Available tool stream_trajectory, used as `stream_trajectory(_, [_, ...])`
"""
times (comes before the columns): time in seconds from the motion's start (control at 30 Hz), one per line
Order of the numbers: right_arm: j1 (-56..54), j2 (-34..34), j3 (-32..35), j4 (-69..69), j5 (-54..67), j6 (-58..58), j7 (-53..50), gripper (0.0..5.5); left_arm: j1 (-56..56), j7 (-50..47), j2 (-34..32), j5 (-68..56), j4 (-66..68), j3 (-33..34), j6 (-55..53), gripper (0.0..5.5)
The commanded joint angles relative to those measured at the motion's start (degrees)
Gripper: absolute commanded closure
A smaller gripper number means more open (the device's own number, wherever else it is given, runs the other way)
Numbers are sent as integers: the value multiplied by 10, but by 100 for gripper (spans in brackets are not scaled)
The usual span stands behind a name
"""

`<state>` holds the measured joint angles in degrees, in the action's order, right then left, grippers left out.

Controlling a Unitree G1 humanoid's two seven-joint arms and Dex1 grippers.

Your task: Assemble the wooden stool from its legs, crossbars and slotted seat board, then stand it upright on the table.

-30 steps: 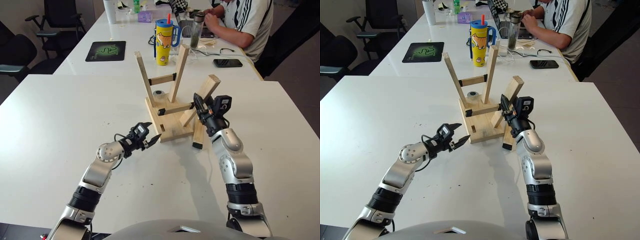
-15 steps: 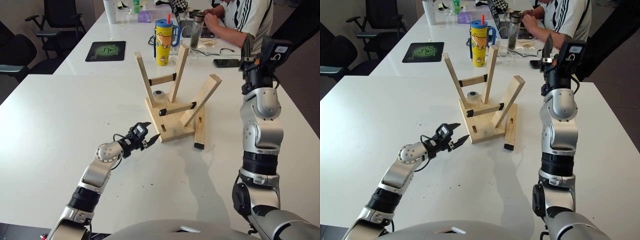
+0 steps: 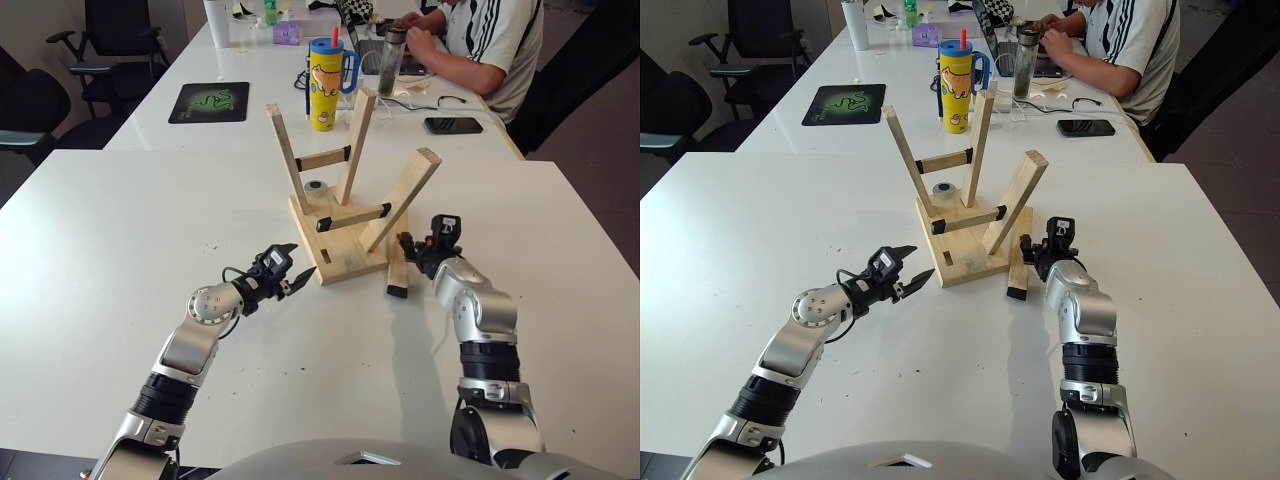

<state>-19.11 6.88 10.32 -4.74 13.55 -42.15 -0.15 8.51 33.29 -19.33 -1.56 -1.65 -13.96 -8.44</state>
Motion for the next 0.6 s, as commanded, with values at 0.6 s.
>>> stream_trajectory(0.6, [-99, -17, 7, -107, -42, -140, -75, 99, 2, -10, 10, 5, 0, 1, -5, 245])
